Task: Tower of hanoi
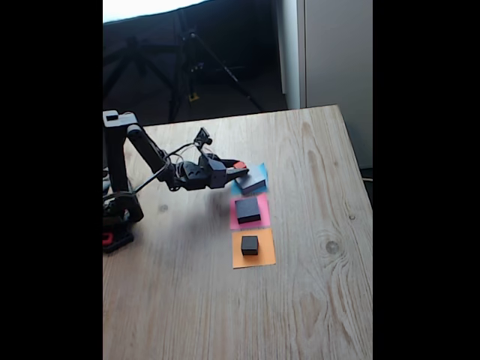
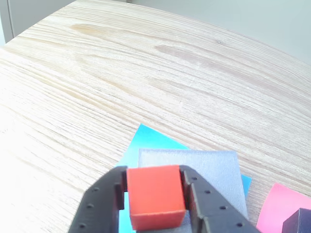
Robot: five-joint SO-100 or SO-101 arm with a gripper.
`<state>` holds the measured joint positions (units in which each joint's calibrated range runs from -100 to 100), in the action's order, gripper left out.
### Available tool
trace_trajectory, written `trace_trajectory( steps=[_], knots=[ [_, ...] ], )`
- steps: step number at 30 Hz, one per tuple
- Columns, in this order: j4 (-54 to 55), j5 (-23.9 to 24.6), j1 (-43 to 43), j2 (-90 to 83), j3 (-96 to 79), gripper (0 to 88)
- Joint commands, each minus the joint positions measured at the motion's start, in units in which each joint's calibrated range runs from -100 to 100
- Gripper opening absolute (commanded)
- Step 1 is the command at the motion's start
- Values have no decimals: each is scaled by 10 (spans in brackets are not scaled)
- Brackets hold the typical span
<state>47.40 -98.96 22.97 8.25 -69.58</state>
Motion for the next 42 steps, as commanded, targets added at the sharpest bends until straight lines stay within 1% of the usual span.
trace_trajectory(
  steps=[1,3,6,9,14,16,19,24,25,26,28,29,31,32,33,34,35,37,39,41,42],
  knots=[
    [-68,-10,10,-74,32,63],
    [-92,-10,7,-82,39,58],
    [-90,-10,6,-80,26,73],
    [-92,-10,6,-82,20,9],
    [-111,-10,1,-96,20,4],
    [-143,-10,-1,-115,26,4],
    [-259,-5,-4,-170,57,4],
    [-548,67,-10,-277,165,4],
    [-610,83,-10,-297,194,4],
    [-672,87,-10,-312,224,4],
    [-784,120,-11,-334,295,4],
    [-851,118,-15,-341,337,4],
    [-929,137,-20,-361,390,4],
    [-977,130,-24,-367,420,4],
    [-1016,133,-28,-378,447,4],
    [-1048,138,-33,-387,468,4],
    [-1087,127,-40,-397,492,4],
    [-1144,130,-55,-413,536,4],
    [-1192,115,-77,-428,574,4],
    [-1240,87,-104,-440,613,4],
    [-1259,83,-116,-443,633,4]
  ],
)
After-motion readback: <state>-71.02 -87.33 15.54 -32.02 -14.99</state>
